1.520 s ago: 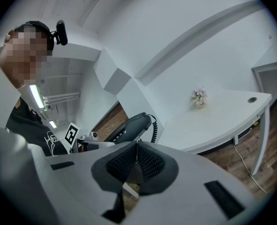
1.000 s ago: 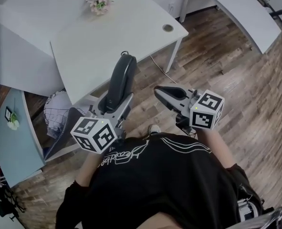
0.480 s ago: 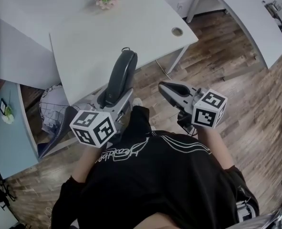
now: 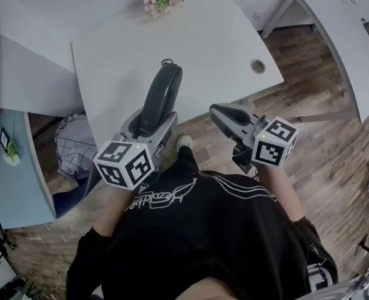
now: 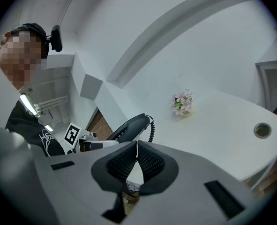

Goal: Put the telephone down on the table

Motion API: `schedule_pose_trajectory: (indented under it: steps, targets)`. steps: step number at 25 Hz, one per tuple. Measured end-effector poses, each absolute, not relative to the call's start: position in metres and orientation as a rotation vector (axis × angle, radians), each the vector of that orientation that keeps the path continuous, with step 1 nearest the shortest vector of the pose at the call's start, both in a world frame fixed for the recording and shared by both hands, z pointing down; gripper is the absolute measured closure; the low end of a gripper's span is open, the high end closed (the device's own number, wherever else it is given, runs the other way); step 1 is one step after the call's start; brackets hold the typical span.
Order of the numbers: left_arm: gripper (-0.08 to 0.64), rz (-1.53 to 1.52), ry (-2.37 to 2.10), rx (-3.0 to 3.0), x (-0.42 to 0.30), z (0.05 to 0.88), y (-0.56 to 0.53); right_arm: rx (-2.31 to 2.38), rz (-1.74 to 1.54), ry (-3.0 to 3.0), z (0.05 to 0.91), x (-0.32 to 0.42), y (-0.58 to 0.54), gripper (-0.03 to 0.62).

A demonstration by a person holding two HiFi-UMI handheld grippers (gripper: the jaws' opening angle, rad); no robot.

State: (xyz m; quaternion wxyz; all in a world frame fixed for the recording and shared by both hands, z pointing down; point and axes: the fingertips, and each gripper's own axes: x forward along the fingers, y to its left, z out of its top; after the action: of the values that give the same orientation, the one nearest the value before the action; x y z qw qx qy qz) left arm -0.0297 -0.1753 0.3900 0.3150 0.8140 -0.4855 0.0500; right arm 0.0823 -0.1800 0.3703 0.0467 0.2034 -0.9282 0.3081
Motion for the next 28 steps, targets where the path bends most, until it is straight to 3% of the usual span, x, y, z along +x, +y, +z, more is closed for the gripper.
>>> schedule_pose_trajectory:
  steps: [28]
  targets:
    - [0.272, 0.329, -1.292, 1.988, -0.121, 0.504, -0.347, 0.67, 1.089, -2.632, 0.439, 0.02, -0.324, 0.552]
